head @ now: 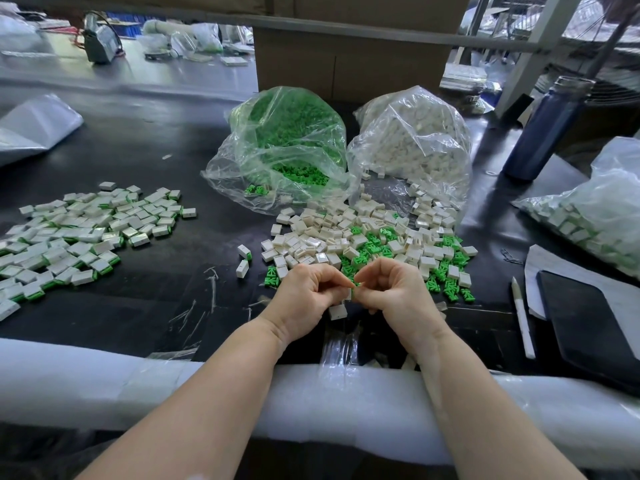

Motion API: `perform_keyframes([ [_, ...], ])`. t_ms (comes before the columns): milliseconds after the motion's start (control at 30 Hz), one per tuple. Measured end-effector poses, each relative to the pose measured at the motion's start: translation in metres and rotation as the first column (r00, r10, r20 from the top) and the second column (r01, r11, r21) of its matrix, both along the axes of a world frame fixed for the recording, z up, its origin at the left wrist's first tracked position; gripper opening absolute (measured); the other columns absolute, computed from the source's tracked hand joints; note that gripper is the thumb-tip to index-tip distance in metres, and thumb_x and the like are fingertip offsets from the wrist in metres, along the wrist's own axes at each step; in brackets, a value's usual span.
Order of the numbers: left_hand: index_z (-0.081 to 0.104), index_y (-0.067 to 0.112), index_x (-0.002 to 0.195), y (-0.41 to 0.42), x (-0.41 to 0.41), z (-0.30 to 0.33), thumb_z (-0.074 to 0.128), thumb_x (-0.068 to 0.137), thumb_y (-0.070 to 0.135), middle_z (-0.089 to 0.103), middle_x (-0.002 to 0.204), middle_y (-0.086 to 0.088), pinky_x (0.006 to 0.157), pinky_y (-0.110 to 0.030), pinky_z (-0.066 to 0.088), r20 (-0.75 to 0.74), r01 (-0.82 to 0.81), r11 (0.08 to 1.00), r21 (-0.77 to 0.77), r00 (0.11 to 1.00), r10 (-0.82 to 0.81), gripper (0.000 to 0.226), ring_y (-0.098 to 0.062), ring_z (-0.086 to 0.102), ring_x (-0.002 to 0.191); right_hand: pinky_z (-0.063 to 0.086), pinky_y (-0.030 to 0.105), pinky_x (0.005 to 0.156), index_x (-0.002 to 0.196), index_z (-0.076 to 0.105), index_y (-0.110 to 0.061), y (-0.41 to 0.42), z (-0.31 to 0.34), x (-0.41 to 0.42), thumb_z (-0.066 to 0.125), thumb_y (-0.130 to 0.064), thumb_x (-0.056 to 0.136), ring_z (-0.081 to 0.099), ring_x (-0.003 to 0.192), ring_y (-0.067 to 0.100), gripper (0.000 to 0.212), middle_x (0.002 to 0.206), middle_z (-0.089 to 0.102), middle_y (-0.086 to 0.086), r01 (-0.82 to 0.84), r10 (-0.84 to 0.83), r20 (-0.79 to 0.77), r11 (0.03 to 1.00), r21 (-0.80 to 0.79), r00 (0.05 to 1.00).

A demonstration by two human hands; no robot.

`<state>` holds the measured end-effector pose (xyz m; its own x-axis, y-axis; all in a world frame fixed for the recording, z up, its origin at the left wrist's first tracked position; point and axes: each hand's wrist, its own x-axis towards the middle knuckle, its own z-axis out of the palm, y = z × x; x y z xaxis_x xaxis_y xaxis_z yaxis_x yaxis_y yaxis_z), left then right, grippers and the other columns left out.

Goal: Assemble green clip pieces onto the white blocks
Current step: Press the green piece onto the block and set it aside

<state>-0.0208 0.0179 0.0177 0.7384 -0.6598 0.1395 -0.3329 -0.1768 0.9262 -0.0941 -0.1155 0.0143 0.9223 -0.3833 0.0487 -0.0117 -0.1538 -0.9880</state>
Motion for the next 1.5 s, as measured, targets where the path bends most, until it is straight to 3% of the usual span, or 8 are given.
perform_keyframes([
  [300, 0.071, 0.005, 0.088, -0.002, 0.000, -0.004, 0.066, 0.081, 0.000, 0.063, 0.072, 0.007, 0.075, -0.017, 0.049, 0.021, 0.009, 1.000, 0.004, 1.000, -0.009, 0.010, -0.006, 0.058, 0.070, 0.045, 0.019, 0.052, 0.076, 0.062, -0.010, 0.000, 0.001, 0.000, 0.068, 0.010, 0.074, 0.053, 0.059, 0.014, 0.021, 0.063, 0.059, 0.006, 0.005, -0.005, 0.005, 1.000, 0.002, 1.000],
  [533, 0.065, 0.023, 0.090, -0.004, 0.002, -0.009, 0.070, 0.079, 0.003, 0.067, 0.082, 0.000, 0.080, -0.023, 0.053, 0.039, -0.035, 0.996, -0.085, 0.999, 0.038, 0.023, -0.013, 0.063, 0.079, 0.049, 0.017, 0.054, 0.079, 0.067, -0.009, 0.001, 0.002, 0.003, 0.067, 0.002, 0.080, 0.061, 0.060, 0.008, 0.011, 0.066, 0.067, 0.001, 0.091, -0.095, 0.078, 0.994, 0.055, 0.992],
  [700, 0.061, 0.027, 0.085, -0.004, 0.004, -0.010, 0.061, 0.088, 0.014, 0.067, 0.078, 0.000, 0.076, -0.024, 0.053, -0.023, -0.070, 0.990, -0.124, 0.997, 0.068, 0.013, -0.012, 0.063, 0.075, 0.051, 0.017, 0.056, 0.082, 0.069, -0.008, 0.002, 0.004, 0.001, 0.063, -0.005, 0.086, 0.064, 0.059, 0.007, 0.007, 0.067, 0.071, 0.001, 0.070, -0.086, 0.106, 0.988, 0.141, 0.991],
  [867, 0.064, 0.024, 0.077, -0.004, 0.005, -0.007, 0.056, 0.091, 0.015, 0.061, 0.065, 0.006, 0.063, -0.015, 0.048, -0.019, -0.064, 0.993, -0.098, 0.998, 0.062, 0.018, -0.003, 0.053, 0.060, 0.050, 0.019, 0.054, 0.075, 0.066, -0.008, 0.004, 0.001, 0.003, 0.065, -0.008, 0.085, 0.059, 0.056, 0.008, 0.010, 0.064, 0.066, 0.006, 0.112, -0.113, 0.059, 0.993, 0.020, 0.992],
  [1100, 0.064, 0.020, 0.077, -0.004, 0.004, -0.007, 0.057, 0.092, 0.017, 0.058, 0.061, 0.006, 0.072, -0.034, 0.049, 0.016, -0.068, 0.998, 0.018, 0.998, 0.067, 0.017, -0.010, 0.052, 0.060, 0.045, 0.028, 0.056, 0.074, 0.064, -0.007, 0.007, 0.000, 0.004, 0.062, -0.009, 0.088, 0.049, 0.058, 0.016, 0.014, 0.065, 0.059, 0.009, 0.108, -0.108, 0.008, 0.989, -0.101, 0.994],
  [1200, 0.066, 0.016, 0.082, -0.004, 0.003, -0.008, 0.056, 0.092, 0.018, 0.058, 0.062, 0.005, 0.074, -0.036, 0.049, 0.052, -0.058, 0.997, 0.056, 0.997, 0.055, 0.014, -0.013, 0.053, 0.064, 0.042, 0.022, 0.055, 0.071, 0.063, -0.011, 0.006, 0.000, 0.003, 0.062, -0.011, 0.088, 0.048, 0.055, 0.009, 0.017, 0.062, 0.058, 0.004, 0.092, -0.094, -0.016, 0.988, -0.127, 0.995],
  [1500, 0.068, 0.014, 0.088, -0.004, 0.003, -0.010, 0.056, 0.092, 0.020, 0.057, 0.062, 0.007, 0.065, -0.023, 0.044, 0.091, -0.047, 0.996, 0.072, 0.995, 0.040, 0.014, -0.006, 0.048, 0.058, 0.041, 0.022, 0.055, 0.068, 0.061, -0.015, 0.005, 0.001, 0.003, 0.062, -0.012, 0.088, 0.047, 0.054, 0.008, 0.020, 0.060, 0.056, 0.001, 0.072, -0.079, -0.048, 0.990, -0.125, 0.996],
])
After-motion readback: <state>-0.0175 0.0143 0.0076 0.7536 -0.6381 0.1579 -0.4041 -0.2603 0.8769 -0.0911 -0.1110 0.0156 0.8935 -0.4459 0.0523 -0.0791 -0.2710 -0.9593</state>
